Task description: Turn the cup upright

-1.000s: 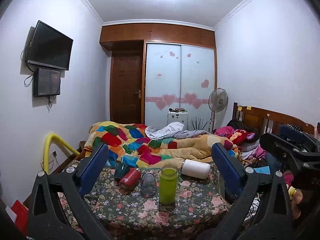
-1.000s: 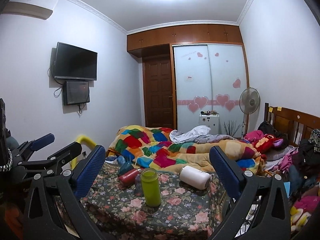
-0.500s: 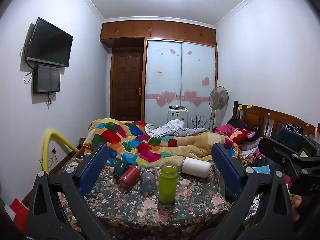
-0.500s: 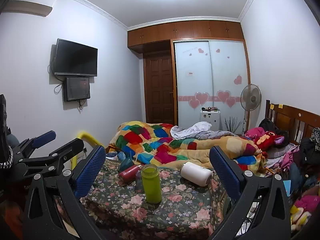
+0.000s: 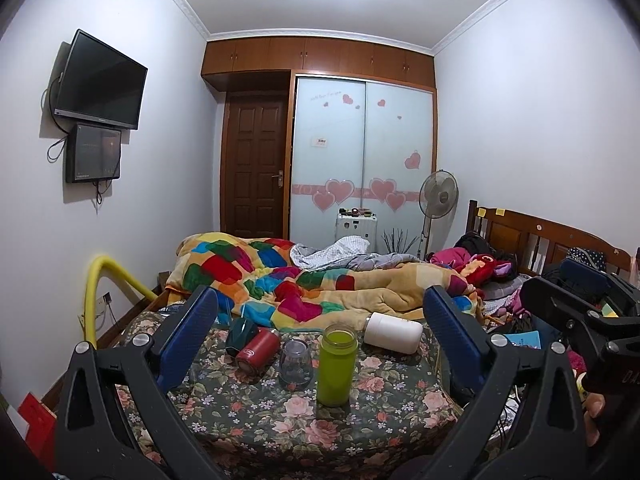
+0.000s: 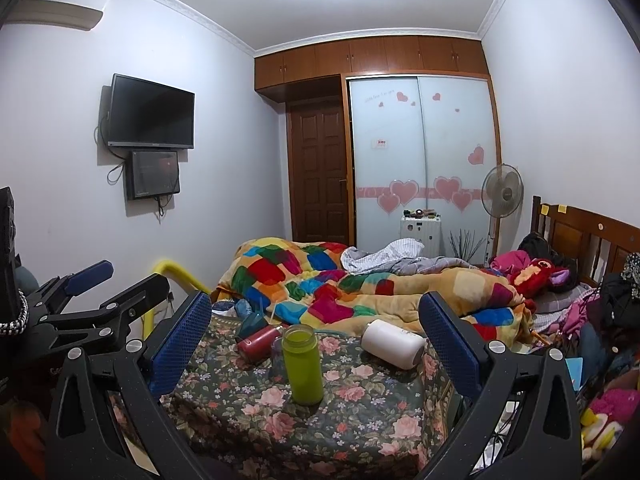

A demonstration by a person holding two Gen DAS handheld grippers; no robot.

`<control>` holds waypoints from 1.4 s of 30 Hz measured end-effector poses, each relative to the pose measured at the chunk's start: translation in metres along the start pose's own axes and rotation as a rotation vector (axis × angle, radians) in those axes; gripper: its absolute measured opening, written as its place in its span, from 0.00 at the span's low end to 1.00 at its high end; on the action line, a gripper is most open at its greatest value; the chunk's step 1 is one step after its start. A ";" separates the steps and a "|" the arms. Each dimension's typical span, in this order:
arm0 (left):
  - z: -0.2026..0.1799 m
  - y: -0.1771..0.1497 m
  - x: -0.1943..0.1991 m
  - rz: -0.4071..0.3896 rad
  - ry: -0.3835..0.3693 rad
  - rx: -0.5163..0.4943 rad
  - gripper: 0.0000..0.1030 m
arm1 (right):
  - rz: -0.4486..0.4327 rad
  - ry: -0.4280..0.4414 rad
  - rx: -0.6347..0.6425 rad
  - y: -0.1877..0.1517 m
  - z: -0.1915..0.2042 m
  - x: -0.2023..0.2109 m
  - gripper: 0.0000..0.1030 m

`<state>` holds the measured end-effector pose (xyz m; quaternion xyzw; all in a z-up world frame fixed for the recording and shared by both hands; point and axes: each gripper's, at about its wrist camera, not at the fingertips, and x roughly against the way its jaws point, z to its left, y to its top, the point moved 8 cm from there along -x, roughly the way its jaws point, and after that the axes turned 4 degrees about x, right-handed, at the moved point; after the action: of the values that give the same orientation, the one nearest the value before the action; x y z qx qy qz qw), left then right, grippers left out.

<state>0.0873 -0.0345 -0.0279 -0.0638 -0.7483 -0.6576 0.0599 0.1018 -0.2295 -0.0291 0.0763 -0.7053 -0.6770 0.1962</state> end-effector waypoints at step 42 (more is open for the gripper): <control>-0.010 -0.003 -0.003 0.009 -0.018 0.023 1.00 | 0.001 -0.003 0.003 0.000 -0.001 -0.001 1.00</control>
<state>0.0894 -0.0445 -0.0300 -0.0723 -0.7560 -0.6481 0.0569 0.1026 -0.2298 -0.0293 0.0750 -0.7066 -0.6760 0.1954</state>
